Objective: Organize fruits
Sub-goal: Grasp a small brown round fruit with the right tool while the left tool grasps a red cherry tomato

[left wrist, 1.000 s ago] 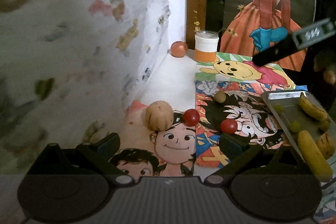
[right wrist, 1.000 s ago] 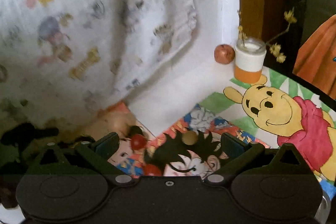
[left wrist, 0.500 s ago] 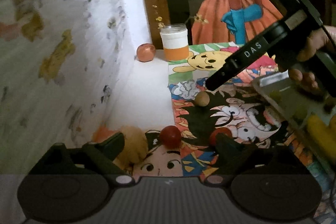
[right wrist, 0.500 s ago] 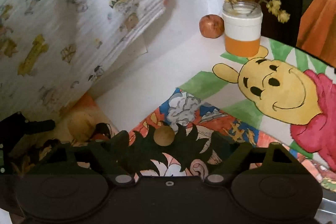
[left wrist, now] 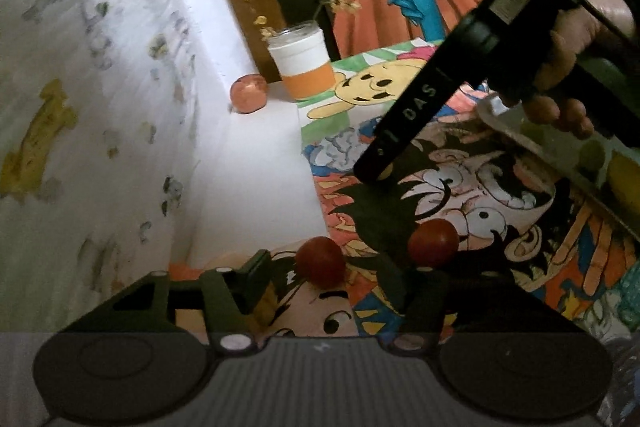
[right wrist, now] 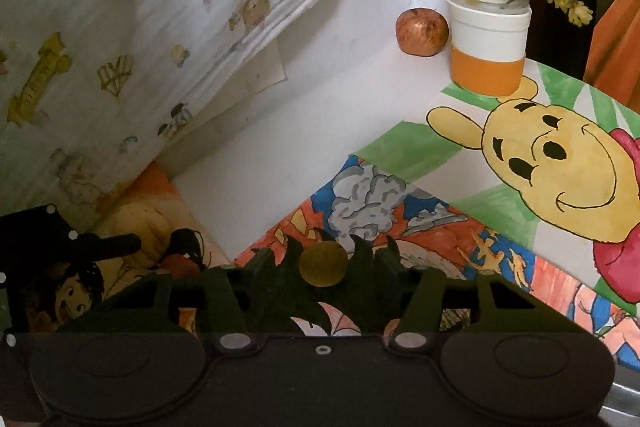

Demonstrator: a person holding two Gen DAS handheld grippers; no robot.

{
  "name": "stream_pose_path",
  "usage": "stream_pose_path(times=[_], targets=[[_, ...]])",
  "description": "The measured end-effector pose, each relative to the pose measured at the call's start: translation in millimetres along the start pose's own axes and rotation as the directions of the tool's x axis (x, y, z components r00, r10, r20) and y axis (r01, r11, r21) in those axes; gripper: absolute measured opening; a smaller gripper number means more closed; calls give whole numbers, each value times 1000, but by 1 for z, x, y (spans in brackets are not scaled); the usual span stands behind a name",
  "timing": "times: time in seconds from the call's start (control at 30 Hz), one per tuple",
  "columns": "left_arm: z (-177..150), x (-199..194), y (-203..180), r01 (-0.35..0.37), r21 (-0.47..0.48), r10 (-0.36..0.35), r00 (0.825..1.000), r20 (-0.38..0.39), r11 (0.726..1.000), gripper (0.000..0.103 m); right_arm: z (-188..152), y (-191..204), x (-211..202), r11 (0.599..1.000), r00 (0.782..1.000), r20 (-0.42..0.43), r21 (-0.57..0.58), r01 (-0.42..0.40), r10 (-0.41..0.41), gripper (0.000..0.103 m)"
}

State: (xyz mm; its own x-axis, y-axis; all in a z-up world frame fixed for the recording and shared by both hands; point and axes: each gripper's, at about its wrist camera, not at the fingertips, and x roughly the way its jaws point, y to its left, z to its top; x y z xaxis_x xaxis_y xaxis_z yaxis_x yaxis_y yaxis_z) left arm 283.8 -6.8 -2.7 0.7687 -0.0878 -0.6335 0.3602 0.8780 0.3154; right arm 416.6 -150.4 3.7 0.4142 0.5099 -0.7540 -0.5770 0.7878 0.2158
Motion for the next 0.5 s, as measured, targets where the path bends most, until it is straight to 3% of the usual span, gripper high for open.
stream_pose_path(times=[0.13, 0.5], targets=[[0, 4, -3, -3, 54, 4, 1000, -7, 999, 57, -1, 0, 3, 1000, 1000, -3, 2, -8, 8, 48], [3, 17, -2, 2, 45, -1, 1000, -25, 999, 52, -2, -2, 8, 1000, 1000, -3, 9, -3, 3, 39]])
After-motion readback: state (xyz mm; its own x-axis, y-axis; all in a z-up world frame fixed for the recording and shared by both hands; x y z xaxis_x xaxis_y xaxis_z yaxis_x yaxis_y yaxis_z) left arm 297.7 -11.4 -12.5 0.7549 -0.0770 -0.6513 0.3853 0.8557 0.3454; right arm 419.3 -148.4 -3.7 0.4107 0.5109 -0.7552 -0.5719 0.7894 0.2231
